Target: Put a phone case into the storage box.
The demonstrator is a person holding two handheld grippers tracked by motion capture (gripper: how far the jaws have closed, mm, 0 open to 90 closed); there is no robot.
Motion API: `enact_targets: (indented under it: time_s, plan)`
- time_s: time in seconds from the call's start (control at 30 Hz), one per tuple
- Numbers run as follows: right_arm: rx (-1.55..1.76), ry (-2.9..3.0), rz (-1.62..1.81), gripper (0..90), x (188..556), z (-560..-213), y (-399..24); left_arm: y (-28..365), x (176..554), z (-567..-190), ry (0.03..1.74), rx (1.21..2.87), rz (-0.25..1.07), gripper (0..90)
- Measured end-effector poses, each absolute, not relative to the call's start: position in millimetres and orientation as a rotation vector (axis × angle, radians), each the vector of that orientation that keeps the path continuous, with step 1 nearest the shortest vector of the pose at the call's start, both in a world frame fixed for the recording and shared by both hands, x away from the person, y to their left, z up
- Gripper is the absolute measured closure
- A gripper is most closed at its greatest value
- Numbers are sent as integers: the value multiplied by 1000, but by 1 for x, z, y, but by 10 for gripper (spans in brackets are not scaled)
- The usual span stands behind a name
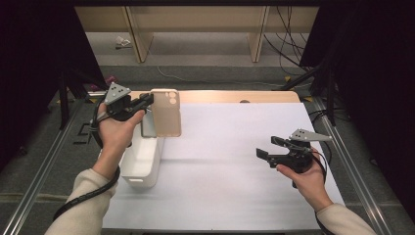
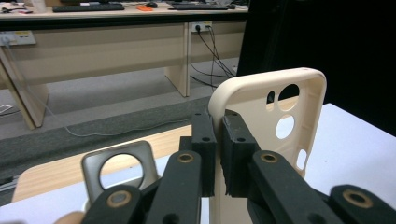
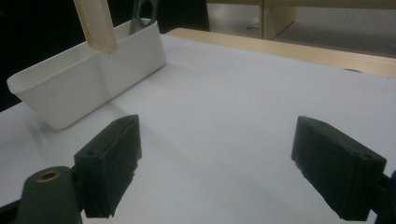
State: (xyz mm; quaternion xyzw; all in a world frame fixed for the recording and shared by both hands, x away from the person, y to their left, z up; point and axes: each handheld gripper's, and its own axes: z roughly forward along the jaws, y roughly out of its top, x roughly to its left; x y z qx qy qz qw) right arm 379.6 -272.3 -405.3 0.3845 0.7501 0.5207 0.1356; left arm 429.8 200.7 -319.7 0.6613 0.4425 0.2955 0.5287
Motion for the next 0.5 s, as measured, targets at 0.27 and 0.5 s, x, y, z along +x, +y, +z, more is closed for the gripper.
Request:
enact_targets:
  time_s: [0.27, 0.5]
  plan:
    - [1119, 2171, 1508, 168, 380, -406, -272, 212, 434, -318, 1077, 1576, 731, 848]
    - [1120, 2173, 1511, 168, 380, -406, -273, 220, 438, -316, 1086, 1578, 751, 848]
